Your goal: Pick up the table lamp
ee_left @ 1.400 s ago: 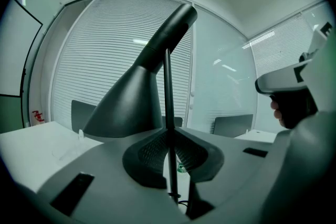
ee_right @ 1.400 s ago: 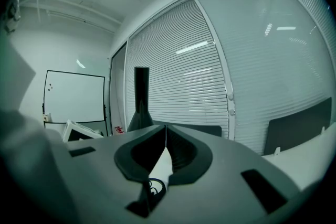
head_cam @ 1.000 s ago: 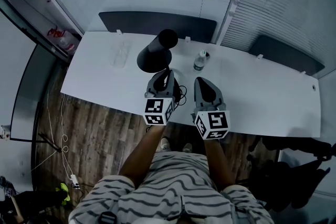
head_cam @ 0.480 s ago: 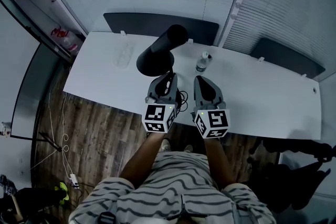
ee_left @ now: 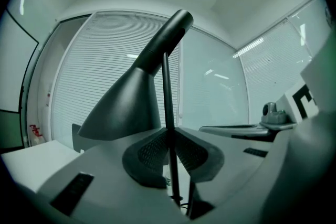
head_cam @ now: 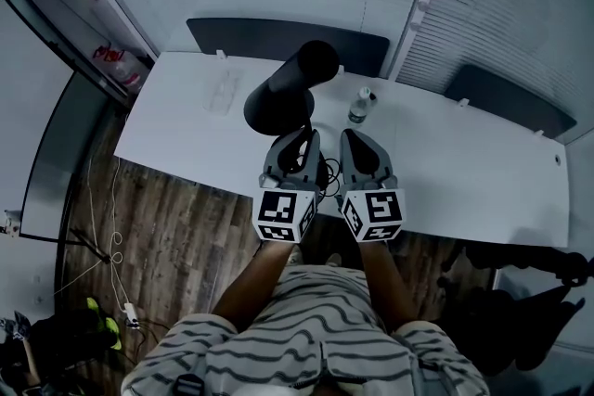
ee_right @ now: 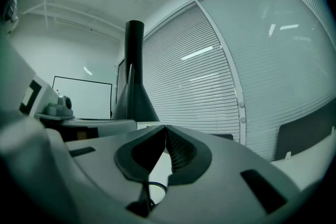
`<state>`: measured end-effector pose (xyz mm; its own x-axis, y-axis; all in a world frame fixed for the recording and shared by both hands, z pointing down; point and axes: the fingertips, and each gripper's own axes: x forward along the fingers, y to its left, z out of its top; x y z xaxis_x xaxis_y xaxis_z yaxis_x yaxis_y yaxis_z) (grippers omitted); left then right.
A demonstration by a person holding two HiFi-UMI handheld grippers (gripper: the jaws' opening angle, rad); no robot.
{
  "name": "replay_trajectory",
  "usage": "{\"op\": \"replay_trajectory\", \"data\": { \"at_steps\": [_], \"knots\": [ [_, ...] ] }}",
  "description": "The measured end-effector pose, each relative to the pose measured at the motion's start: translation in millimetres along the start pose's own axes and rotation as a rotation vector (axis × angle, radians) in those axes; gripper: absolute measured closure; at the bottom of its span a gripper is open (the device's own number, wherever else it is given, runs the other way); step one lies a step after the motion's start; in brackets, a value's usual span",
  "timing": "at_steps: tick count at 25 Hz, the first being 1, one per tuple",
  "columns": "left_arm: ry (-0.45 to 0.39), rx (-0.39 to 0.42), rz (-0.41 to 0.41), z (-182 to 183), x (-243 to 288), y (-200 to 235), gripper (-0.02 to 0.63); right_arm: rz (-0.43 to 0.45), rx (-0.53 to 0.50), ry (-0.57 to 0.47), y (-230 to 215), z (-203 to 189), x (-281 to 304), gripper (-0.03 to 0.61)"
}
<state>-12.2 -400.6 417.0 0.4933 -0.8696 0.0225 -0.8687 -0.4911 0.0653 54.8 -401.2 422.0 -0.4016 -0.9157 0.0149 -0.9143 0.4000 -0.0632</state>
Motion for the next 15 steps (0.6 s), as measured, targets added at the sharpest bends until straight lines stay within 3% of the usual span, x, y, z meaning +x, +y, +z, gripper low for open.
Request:
{"op": "replay_trajectory", "data": {
  "at_steps": [15],
  "knots": [
    [-0.003,-0.007,-0.005,2,-9,-14,0.571,-0.007,0.005,-0.023,1,6,-15,0.568]
  ]
}}
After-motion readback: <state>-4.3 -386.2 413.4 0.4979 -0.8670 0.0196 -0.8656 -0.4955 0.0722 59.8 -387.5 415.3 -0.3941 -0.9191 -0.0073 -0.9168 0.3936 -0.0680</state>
